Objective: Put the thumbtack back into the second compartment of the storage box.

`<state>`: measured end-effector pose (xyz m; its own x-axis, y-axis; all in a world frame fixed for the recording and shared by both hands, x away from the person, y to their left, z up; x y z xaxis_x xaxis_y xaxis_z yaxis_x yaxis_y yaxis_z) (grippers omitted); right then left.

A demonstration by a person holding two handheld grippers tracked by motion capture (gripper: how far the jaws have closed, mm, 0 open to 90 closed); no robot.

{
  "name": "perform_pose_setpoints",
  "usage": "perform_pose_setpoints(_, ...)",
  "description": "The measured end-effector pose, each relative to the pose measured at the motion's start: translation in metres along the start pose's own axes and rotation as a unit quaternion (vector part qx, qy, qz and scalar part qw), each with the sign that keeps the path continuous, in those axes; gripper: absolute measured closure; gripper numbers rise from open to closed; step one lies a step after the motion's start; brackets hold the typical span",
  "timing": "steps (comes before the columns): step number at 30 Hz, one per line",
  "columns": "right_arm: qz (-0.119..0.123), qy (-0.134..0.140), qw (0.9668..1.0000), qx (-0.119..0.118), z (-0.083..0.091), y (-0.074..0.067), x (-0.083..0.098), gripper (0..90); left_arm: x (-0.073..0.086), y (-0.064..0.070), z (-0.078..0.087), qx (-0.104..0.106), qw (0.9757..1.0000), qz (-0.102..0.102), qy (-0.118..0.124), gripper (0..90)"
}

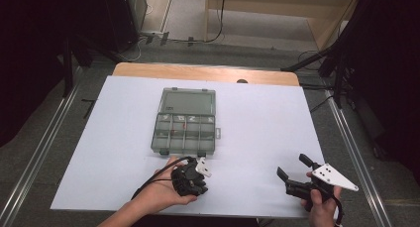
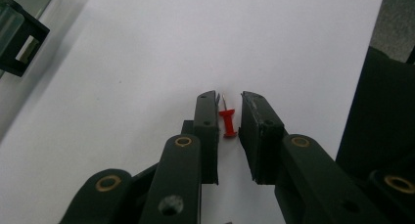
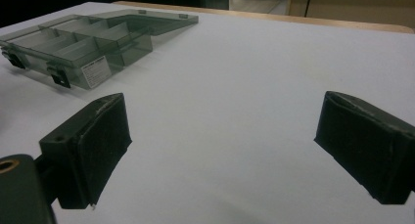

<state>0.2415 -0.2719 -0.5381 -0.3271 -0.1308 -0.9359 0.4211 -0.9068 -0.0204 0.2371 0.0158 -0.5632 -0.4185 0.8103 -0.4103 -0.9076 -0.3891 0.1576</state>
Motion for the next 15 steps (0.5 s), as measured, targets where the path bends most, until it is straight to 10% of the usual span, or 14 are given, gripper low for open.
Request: perform_pose_setpoints(15, 0.001, -0.001, 1.0000, 0.000, 0.0000, -0.0011, -0.0003, 6.1, 0.0010, -0.0008, -0.0003, -0.012, 0.9999, -0.007, 0.010, 85.0)
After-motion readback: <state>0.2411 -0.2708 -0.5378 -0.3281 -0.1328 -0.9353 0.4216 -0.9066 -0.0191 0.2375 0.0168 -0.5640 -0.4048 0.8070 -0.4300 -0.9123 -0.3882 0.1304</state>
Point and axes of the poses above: each handheld gripper's, and its own axes: z roughly backward along the jaws, x roughly out of its underside, y roughly to its right, the point moved 9 cm from there along -z, roughly forward along the jaws, and after that the axes turned 6 degrees about z, right-handed, at the moved point
